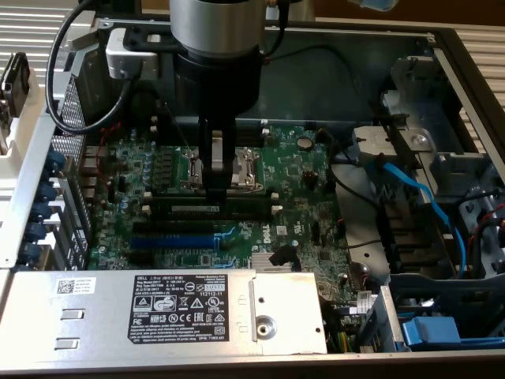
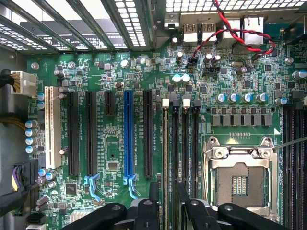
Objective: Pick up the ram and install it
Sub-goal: 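Press down the ram until it locks into place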
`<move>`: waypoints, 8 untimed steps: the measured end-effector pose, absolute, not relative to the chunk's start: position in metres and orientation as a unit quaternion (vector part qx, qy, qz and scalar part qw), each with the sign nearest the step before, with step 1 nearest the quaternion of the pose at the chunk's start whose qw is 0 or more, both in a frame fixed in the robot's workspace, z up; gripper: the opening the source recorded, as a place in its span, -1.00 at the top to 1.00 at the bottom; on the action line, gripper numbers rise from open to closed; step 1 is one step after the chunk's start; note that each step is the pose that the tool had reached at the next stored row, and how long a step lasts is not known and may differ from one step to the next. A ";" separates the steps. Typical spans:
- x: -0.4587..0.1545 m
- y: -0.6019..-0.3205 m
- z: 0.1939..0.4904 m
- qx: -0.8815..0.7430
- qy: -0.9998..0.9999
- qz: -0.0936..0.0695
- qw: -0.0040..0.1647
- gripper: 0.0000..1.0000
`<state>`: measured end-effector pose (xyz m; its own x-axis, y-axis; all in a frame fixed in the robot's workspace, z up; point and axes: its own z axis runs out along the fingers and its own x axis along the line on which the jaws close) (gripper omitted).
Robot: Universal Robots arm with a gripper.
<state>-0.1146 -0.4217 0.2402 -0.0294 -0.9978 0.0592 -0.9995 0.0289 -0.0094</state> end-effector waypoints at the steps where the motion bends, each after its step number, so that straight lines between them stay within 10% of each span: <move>1: -0.115 -0.422 0.240 0.696 -0.717 0.024 0.018 0.45; 8: -0.115 -0.422 0.240 0.696 -0.717 0.024 0.018 0.45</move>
